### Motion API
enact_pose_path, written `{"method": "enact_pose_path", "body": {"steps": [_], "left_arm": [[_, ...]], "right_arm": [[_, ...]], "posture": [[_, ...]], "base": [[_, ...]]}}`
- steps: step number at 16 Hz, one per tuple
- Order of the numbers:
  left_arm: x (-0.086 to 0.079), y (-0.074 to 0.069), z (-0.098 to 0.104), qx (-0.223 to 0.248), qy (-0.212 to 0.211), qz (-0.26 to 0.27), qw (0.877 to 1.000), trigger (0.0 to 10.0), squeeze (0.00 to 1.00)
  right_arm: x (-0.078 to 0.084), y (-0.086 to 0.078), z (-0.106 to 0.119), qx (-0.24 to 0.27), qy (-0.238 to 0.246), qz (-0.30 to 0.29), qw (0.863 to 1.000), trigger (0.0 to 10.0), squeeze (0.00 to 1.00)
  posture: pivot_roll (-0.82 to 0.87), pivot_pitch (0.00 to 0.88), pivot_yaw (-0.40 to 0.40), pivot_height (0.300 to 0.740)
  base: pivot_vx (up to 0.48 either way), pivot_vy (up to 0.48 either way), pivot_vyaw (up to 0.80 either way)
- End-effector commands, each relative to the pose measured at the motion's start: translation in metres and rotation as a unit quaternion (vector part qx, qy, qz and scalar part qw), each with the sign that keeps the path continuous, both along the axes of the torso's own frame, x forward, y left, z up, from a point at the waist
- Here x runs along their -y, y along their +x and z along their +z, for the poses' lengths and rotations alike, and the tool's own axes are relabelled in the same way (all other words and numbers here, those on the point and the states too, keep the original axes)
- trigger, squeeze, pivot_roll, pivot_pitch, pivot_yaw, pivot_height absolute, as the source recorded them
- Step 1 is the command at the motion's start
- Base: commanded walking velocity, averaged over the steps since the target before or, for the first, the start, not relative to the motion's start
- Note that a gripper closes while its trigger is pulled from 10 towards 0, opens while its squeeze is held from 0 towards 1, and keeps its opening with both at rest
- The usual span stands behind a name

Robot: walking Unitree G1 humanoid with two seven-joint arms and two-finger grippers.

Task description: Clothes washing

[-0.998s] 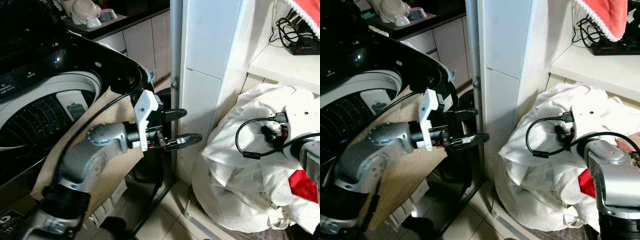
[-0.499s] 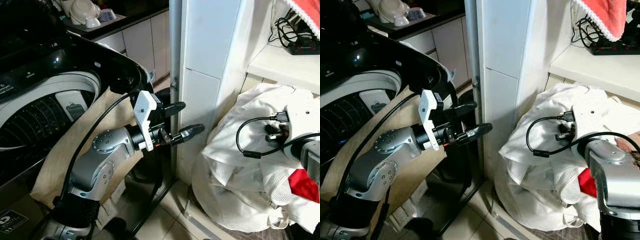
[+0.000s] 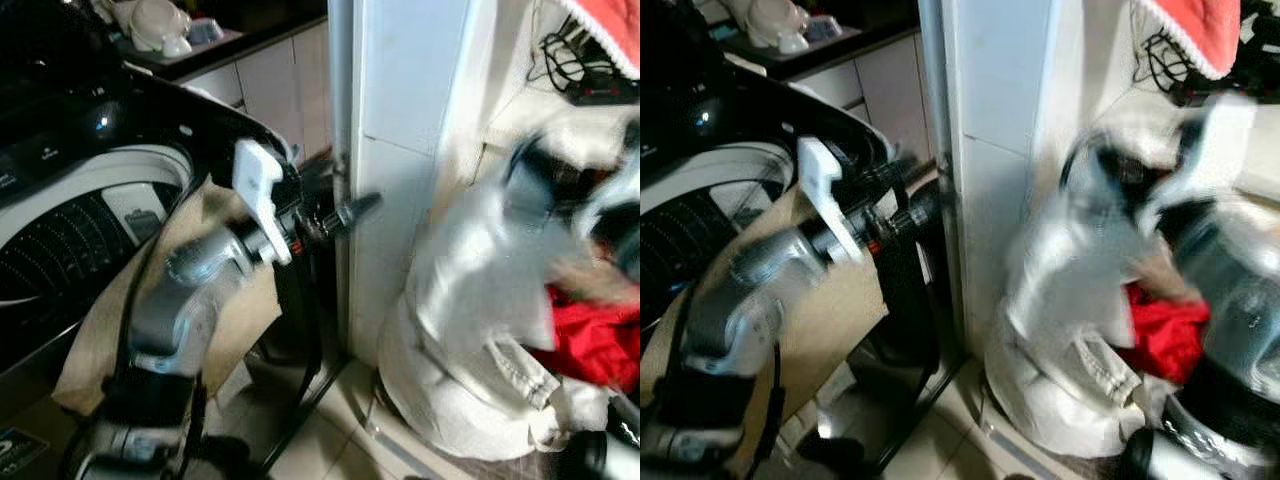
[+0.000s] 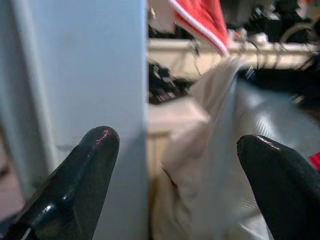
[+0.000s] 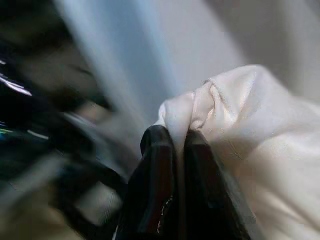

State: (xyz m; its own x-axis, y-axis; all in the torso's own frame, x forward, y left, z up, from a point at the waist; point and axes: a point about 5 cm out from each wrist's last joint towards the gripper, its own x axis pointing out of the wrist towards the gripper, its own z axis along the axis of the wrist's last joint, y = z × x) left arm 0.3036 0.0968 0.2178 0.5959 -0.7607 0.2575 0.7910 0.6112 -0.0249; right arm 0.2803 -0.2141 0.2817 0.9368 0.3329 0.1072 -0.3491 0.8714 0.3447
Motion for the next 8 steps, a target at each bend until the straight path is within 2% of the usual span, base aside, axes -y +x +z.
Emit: {"method": "enact_pose_path", "body": {"steps": [1,2,3,4,5,6,8], "left_arm": [[-0.006,0.005,0.016,0.018,-0.032,0.016,0.999,10.0,0.00],[-0.005,0.005,0.025,0.027,-0.049,0.012,0.998,10.0,0.00],[-0.003,0.005,0.033,0.032,-0.070,0.009,0.997,10.0,0.00],[0.000,0.003,0.045,0.036,-0.109,-0.010,0.993,10.0,0.00],[0.003,0.000,0.053,0.033,-0.131,-0.033,0.990,10.0,0.00],[0.006,-0.001,0.057,0.036,-0.137,-0.046,0.989,10.0,1.00],[0.009,-0.006,0.064,0.025,-0.176,-0.088,0.980,10.0,1.00]], "right_arm": [[-0.018,-0.005,0.036,0.091,0.090,0.075,0.989,0.0,0.00],[-0.024,-0.005,0.051,0.125,0.140,0.105,0.977,0.0,0.00],[-0.027,-0.006,0.054,0.132,0.154,0.121,0.972,0.0,0.00],[-0.030,-0.006,0.053,0.128,0.159,0.138,0.969,0.0,0.00],[-0.030,-0.006,0.047,0.110,0.154,0.136,0.972,0.0,0.00],[-0.029,-0.005,0.041,0.094,0.154,0.132,0.975,0.0,0.00],[-0.028,-0.007,0.034,0.071,0.166,0.128,0.975,0.0,0.00]], "posture": [[-0.21,0.000,0.087,0.740],[-0.21,0.000,0.083,0.740],[-0.21,0.000,0.083,0.740],[-0.21,0.000,0.075,0.740],[-0.21,0.000,0.072,0.740],[-0.21,0.000,0.070,0.740],[-0.21,0.000,0.073,0.740]], "base": [[0.000,0.000,0.00],[0.000,0.000,0.00],[0.000,0.000,0.00],[0.000,0.000,0.00],[0.000,0.000,0.00],[0.000,0.000,0.00],[0.000,0.000,0.00]]}}
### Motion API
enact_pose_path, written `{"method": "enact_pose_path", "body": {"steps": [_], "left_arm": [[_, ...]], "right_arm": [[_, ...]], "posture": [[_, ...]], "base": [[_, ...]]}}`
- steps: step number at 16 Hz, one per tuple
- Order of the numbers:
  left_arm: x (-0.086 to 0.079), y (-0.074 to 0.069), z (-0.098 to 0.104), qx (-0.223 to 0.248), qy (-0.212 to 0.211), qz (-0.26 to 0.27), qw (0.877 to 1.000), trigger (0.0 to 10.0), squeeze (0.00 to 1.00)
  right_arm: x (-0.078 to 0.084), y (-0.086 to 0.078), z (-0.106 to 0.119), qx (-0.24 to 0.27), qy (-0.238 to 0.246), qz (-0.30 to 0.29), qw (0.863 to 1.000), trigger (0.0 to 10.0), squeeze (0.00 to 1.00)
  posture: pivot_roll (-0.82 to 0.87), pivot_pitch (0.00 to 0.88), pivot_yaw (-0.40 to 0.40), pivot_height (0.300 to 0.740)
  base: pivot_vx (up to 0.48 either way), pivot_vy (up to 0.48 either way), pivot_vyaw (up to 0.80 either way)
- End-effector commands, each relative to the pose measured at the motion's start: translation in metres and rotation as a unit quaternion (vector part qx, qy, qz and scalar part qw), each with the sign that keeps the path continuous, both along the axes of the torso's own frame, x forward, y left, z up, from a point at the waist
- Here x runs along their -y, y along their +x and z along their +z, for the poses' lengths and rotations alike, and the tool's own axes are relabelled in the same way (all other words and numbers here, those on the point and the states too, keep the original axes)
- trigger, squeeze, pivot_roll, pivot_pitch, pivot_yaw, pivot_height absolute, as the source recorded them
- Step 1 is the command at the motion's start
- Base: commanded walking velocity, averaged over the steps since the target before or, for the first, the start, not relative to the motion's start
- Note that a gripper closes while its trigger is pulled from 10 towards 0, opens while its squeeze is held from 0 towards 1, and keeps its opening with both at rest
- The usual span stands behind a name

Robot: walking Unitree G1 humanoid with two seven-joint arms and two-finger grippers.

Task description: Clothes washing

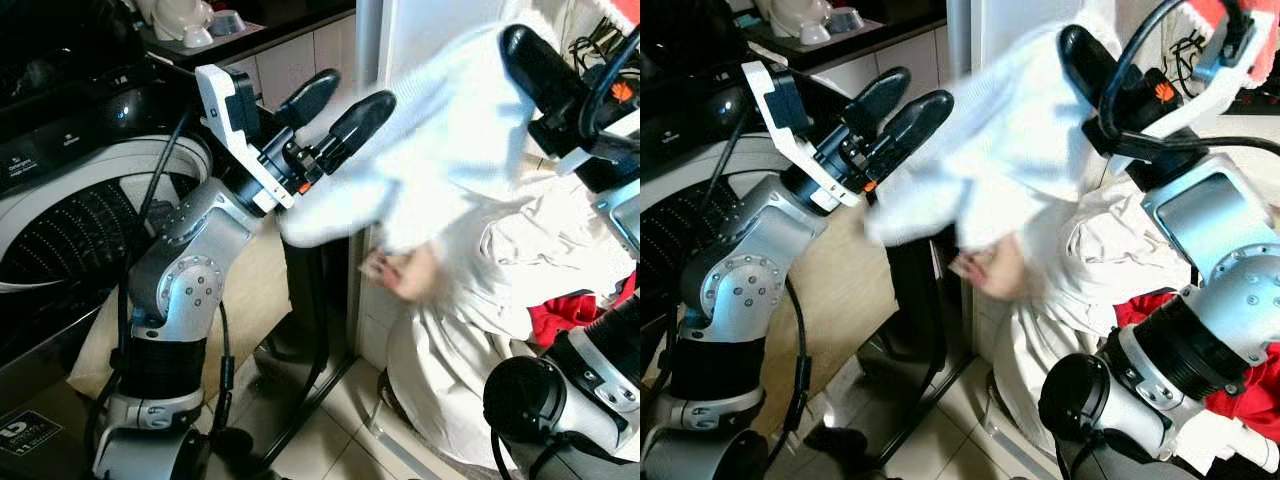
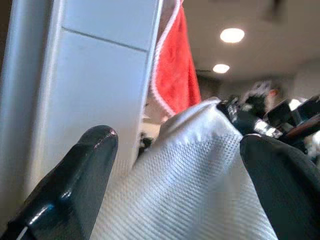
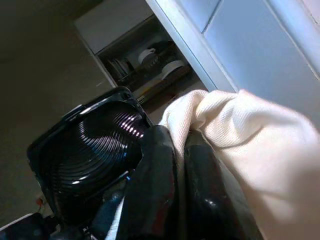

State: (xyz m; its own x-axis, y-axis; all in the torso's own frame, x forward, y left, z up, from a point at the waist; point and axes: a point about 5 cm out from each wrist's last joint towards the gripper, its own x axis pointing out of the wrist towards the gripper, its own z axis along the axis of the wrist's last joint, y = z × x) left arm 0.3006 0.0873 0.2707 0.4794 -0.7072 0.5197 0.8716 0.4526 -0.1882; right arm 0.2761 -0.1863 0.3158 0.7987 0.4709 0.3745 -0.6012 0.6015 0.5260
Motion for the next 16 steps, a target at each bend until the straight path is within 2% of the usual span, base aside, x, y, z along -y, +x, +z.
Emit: {"method": "enact_pose_path", "body": {"steps": [1,2,4,6,7,8,9,13,14,15,16], "left_arm": [[0.001,-0.006,0.014,0.012,-0.025,-0.035,0.999,10.0,1.00],[0.004,-0.008,0.014,0.008,-0.024,-0.051,0.998,10.0,1.00],[0.017,-0.010,0.007,0.000,0.007,-0.071,0.997,10.0,1.00],[0.034,-0.002,-0.005,0.015,0.071,-0.020,0.997,10.0,1.00],[0.043,0.000,-0.011,0.000,0.076,-0.023,0.997,10.0,0.00],[0.053,-0.001,-0.021,-0.008,0.103,-0.032,0.994,10.0,0.00],[0.057,-0.002,-0.024,-0.011,0.109,-0.037,0.993,10.0,0.00],[0.059,-0.004,-0.028,-0.013,0.084,-0.044,0.995,10.0,0.00],[0.058,-0.003,-0.029,-0.016,0.084,-0.041,0.996,4.3,0.00],[0.055,-0.001,-0.030,-0.019,0.086,-0.028,0.996,0.0,0.00],[0.054,0.000,-0.031,-0.021,0.085,-0.023,0.996,0.0,0.00]], "right_arm": [[-0.001,-0.004,-0.003,-0.009,0.003,0.006,1.000,0.0,0.00],[-0.003,-0.004,-0.004,-0.013,0.005,0.011,1.000,0.0,0.00],[-0.010,-0.006,-0.008,-0.018,0.005,0.026,1.000,0.0,0.00],[-0.019,-0.008,-0.010,-0.019,0.008,0.051,0.998,0.0,0.00],[-0.022,-0.011,-0.010,-0.018,0.011,0.063,0.998,0.0,0.00],[-0.026,-0.013,-0.010,-0.014,0.017,0.076,0.997,0.0,0.00],[-0.027,-0.014,-0.010,-0.012,0.019,0.081,0.996,0.0,0.00],[-0.031,-0.019,-0.009,-0.007,0.028,0.095,0.995,0.0,0.00],[-0.032,-0.019,-0.010,-0.008,0.028,0.097,0.995,0.0,0.00],[-0.033,-0.019,-0.011,-0.012,0.028,0.100,0.995,0.0,0.00],[-0.034,-0.020,-0.012,-0.015,0.027,0.102,0.994,0.0,0.00]], "posture": [[-0.21,0.000,0.072,0.740],[-0.21,0.000,0.071,0.740],[-0.21,0.000,0.072,0.740],[-0.21,0.000,0.074,0.740],[-0.21,0.000,0.074,0.740],[-0.21,0.000,0.080,0.740],[-0.21,0.000,0.080,0.740],[-0.21,0.000,0.083,0.740],[-0.21,0.000,0.082,0.740],[-0.21,0.000,0.080,0.740],[-0.21,0.000,0.078,0.740]], "base": [[0.000,0.000,0.00],[0.000,0.000,0.00],[0.000,0.000,0.00],[0.000,0.000,0.00],[0.000,0.000,0.00],[0.000,0.000,0.00],[0.000,0.000,0.00],[0.000,0.000,0.00],[0.000,0.000,0.00],[0.000,0.000,0.00],[0.000,0.000,0.00]]}}
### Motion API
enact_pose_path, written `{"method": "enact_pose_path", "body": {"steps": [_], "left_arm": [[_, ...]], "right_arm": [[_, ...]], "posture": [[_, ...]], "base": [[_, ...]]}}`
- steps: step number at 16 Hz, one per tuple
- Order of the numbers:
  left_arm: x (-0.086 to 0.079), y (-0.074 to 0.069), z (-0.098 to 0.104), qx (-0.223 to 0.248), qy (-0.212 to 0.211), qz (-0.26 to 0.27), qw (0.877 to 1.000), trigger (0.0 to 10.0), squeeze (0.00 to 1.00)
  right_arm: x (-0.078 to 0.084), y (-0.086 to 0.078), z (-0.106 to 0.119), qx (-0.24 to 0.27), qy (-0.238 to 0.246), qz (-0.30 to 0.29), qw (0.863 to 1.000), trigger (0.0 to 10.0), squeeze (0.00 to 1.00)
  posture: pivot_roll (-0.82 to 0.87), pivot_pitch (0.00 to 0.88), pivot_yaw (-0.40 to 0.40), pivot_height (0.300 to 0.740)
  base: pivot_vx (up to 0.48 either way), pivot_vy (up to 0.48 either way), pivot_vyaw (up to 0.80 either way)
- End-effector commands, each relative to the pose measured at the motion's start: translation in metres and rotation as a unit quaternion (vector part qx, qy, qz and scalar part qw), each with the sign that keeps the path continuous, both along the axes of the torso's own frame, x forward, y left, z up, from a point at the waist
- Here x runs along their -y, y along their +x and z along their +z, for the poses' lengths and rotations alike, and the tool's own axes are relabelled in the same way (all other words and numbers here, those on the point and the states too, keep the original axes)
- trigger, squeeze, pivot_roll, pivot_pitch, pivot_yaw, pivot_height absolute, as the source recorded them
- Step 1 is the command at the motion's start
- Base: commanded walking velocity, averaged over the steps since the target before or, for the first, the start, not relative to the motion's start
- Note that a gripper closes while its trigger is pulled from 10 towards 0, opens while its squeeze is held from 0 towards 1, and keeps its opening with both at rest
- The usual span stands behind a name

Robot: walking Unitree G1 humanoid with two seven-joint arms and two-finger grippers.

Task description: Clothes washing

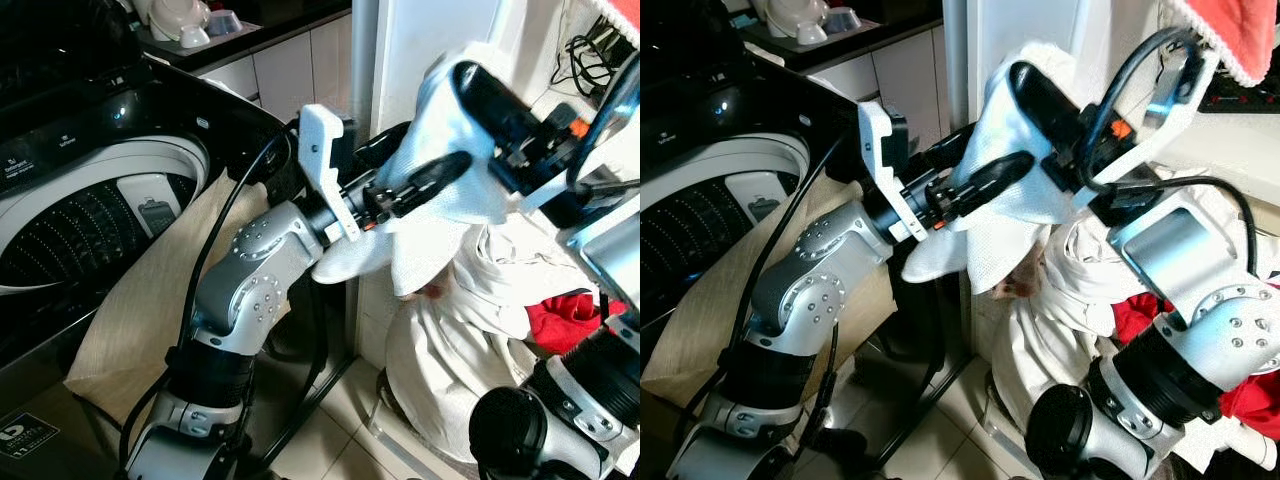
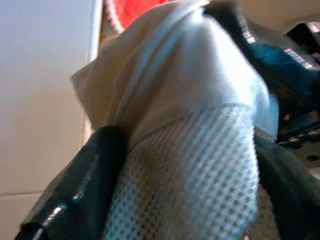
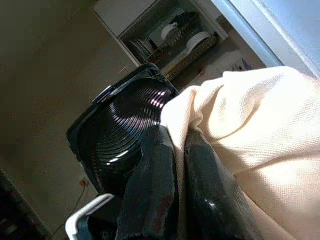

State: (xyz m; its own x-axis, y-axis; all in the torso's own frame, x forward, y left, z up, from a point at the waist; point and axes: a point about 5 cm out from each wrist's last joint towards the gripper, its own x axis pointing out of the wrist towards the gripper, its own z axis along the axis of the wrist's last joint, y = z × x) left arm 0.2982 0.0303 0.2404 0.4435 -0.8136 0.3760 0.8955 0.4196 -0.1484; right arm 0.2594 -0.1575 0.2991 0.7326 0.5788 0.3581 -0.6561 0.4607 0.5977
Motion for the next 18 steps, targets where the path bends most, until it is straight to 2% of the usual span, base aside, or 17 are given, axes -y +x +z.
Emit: {"method": "enact_pose_path", "body": {"steps": [1,15,17,18], "left_arm": [[-0.0051,0.0033,-0.0010,-0.003,0.003,0.017,1.000,0.0,0.00],[-0.0112,0.0056,-0.0045,-0.009,0.009,0.029,0.999,0.0,0.00],[-0.0125,0.0069,-0.0036,-0.008,0.008,0.033,0.999,0.0,0.00],[-0.0141,0.0083,-0.0029,-0.009,0.004,0.039,0.999,0.0,0.00]], "right_arm": [[-0.0054,-0.0024,0.0043,0.014,-0.002,0.017,1.000,0.0,0.00],[-0.0082,-0.0026,-0.0015,-0.002,-0.028,0.014,1.000,0.0,0.00],[-0.0085,-0.0025,-0.0010,0.000,-0.031,0.013,0.999,1.3,0.00],[-0.0089,-0.0032,-0.0005,0.004,-0.033,0.014,0.999,2.8,0.00]], "posture": [[-0.21,0.000,0.077,0.740],[-0.20,0.000,0.077,0.740],[-0.20,0.000,0.078,0.740],[-0.20,0.000,0.078,0.740]], "base": [[0.000,0.000,0.00],[0.000,0.000,0.00],[0.000,0.000,0.00],[0.000,0.000,0.00]]}}
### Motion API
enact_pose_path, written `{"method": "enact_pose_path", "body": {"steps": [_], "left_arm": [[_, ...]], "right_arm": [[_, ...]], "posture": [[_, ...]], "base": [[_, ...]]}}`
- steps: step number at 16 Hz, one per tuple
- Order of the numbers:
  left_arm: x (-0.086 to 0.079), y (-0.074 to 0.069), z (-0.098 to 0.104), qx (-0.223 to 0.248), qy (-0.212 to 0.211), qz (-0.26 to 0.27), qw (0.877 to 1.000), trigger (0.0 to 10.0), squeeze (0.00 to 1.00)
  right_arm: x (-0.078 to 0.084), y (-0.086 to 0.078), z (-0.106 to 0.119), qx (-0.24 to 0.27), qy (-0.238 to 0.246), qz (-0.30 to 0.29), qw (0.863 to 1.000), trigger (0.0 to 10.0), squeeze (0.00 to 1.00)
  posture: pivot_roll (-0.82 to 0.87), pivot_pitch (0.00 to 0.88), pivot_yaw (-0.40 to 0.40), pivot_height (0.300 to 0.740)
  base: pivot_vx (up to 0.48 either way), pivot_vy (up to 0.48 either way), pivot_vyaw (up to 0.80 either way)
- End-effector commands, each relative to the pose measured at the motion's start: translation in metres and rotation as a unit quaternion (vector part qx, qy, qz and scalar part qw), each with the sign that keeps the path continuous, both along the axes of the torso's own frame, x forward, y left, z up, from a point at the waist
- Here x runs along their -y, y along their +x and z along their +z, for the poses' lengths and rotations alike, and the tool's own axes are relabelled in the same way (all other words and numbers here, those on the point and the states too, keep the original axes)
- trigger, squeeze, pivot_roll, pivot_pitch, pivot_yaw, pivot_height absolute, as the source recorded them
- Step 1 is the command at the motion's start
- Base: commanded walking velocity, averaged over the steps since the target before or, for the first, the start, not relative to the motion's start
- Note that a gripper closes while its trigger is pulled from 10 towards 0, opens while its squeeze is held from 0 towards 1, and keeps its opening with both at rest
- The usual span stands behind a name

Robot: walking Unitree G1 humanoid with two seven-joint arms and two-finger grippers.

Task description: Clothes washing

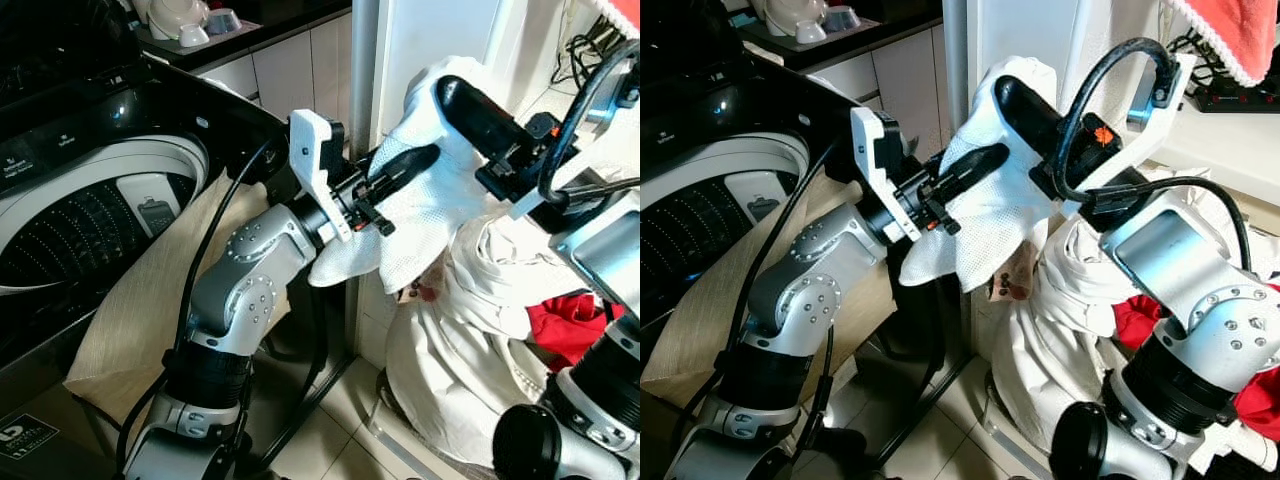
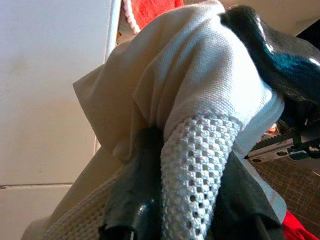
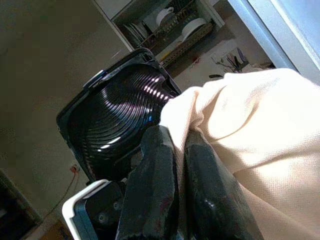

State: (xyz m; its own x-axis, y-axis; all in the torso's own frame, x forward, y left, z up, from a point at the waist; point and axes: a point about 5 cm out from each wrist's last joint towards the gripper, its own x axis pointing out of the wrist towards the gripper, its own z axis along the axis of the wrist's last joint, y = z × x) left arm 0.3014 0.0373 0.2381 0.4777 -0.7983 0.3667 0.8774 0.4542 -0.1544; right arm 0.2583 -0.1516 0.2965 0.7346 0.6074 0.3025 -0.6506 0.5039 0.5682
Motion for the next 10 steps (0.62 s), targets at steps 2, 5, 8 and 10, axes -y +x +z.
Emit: {"method": "enact_pose_path", "body": {"steps": [2,5,8,10], "left_arm": [[-0.012,0.010,0.001,-0.004,-0.002,0.042,0.999,0.0,0.00],[-0.030,0.024,0.007,0.004,-0.007,0.110,0.994,0.0,0.00],[-0.069,0.040,0.033,0.057,-0.021,0.226,0.972,0.0,0.00],[-0.141,0.049,0.082,0.152,-0.030,0.442,0.884,0.0,0.00]], "right_arm": [[-0.004,-0.003,0.003,0.015,0.000,0.018,1.000,10.0,1.00],[-0.007,-0.006,0.003,0.027,-0.023,0.020,0.999,10.0,1.00],[-0.009,-0.007,-0.001,0.031,-0.070,0.011,0.997,10.0,0.00],[-0.015,-0.013,0.001,0.052,-0.089,0.029,0.994,10.0,0.00]], "posture": [[-0.20,0.000,0.079,0.740],[-0.19,0.000,0.081,0.740],[-0.20,0.000,0.084,0.740],[-0.20,0.000,0.085,0.740]], "base": [[0.000,0.000,0.00],[0.000,0.000,0.00],[0.000,0.000,0.00],[0.000,0.000,0.00]]}}
